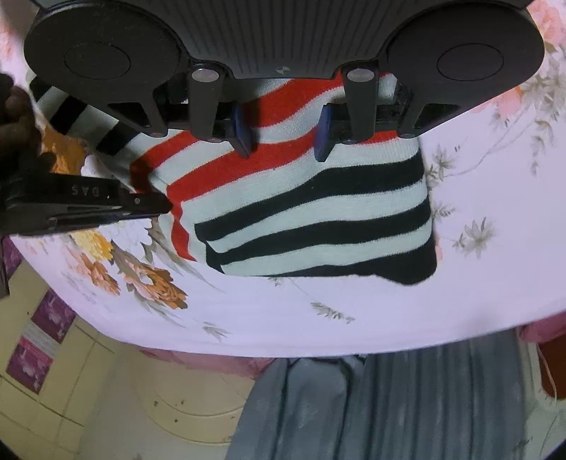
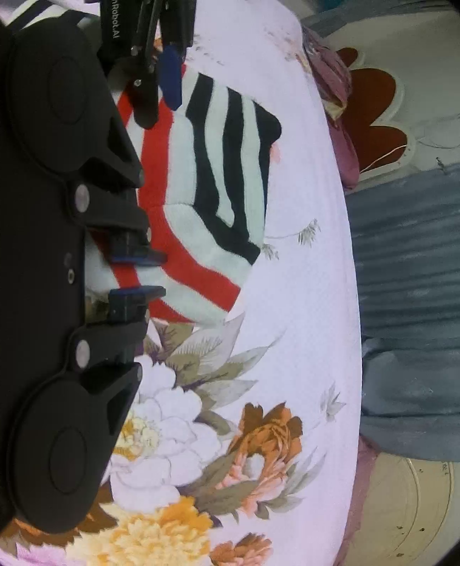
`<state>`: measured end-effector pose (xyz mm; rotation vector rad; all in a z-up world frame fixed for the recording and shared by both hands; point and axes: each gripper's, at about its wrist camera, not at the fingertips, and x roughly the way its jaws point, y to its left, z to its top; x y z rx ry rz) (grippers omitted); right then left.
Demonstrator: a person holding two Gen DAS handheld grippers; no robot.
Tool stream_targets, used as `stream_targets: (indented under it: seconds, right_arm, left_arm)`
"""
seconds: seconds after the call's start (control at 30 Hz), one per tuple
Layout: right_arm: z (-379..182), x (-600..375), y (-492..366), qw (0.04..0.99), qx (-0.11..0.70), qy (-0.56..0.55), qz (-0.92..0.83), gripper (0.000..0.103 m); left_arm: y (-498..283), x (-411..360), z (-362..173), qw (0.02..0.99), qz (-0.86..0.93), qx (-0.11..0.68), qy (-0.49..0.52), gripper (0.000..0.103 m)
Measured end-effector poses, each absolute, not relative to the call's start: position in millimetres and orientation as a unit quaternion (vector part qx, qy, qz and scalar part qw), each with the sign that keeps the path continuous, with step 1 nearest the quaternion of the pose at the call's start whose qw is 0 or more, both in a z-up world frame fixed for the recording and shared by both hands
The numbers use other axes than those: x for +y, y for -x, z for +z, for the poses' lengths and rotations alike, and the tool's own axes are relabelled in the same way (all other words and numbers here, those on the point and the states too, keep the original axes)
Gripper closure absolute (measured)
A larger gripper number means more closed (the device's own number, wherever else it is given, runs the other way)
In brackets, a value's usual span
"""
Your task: Fold small clothes
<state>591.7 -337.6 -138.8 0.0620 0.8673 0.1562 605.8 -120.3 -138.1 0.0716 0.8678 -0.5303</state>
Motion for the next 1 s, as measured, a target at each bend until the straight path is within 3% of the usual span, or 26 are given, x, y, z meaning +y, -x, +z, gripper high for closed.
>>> stream_targets:
  seconds: [0.23, 0.33, 0.63, 0.83, 1.0]
  right_arm:
    - [-103, -335, -527, 0.918, 0.374, -0.034, 0.127, 0.091]
    - [-128, -326, -510, 0.9, 0.416, 0.008, 0.13, 0.1]
    - [-96, -325, -471, 0.923, 0.365, 0.011, 0.122, 0.098]
    - [-131, -329, -458, 0.895, 0.427, 0.041, 0.123, 0.096]
    - [-127, -327, -454, 0.9, 0.416, 0.036, 0.124, 0.096]
  left_arm:
    - [-546, -94, -115, 0.876, -0.305, 0.373, -0.007, 0.064]
    - [-530, -95, -130, 0.881, -0.29, 0.373, -0.03, 0.064]
    - [-488, -85, -104, 0.894, -0.274, 0.352, -0.034, 0.064]
    - [-460, -67, -132, 0.889, -0.251, 0.382, -0.031, 0.064]
    - [-453, -67, -125, 0.894, -0.24, 0.376, -0.036, 0.064]
